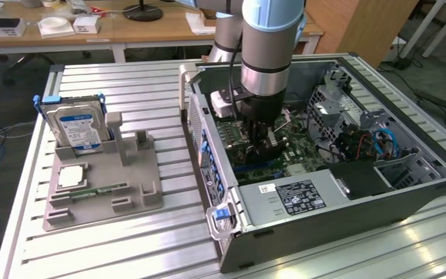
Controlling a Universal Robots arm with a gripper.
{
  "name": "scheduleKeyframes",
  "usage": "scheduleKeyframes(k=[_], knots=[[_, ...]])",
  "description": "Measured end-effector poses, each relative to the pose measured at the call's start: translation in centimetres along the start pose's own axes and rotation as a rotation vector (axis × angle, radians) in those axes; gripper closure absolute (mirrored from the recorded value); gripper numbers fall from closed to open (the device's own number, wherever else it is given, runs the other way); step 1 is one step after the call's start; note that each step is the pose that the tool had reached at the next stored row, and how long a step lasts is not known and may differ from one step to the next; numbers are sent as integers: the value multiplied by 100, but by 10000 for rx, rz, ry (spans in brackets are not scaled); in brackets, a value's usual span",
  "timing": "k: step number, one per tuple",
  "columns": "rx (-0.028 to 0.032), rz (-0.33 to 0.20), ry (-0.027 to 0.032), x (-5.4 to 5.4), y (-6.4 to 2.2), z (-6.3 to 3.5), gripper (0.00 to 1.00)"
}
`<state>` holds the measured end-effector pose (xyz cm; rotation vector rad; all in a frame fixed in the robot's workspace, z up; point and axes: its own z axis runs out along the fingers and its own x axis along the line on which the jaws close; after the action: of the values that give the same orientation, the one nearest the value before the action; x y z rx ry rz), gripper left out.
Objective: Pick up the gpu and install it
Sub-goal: 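Insert the gpu into the slot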
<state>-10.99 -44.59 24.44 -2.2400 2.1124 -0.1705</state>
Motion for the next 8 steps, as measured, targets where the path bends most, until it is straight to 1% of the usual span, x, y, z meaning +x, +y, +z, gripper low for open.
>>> scheduleKeyframes(k=[4, 8], knots=[[-2, 35, 23, 1, -4, 0, 74], [-5, 29, 60, 3, -5, 0, 74]])
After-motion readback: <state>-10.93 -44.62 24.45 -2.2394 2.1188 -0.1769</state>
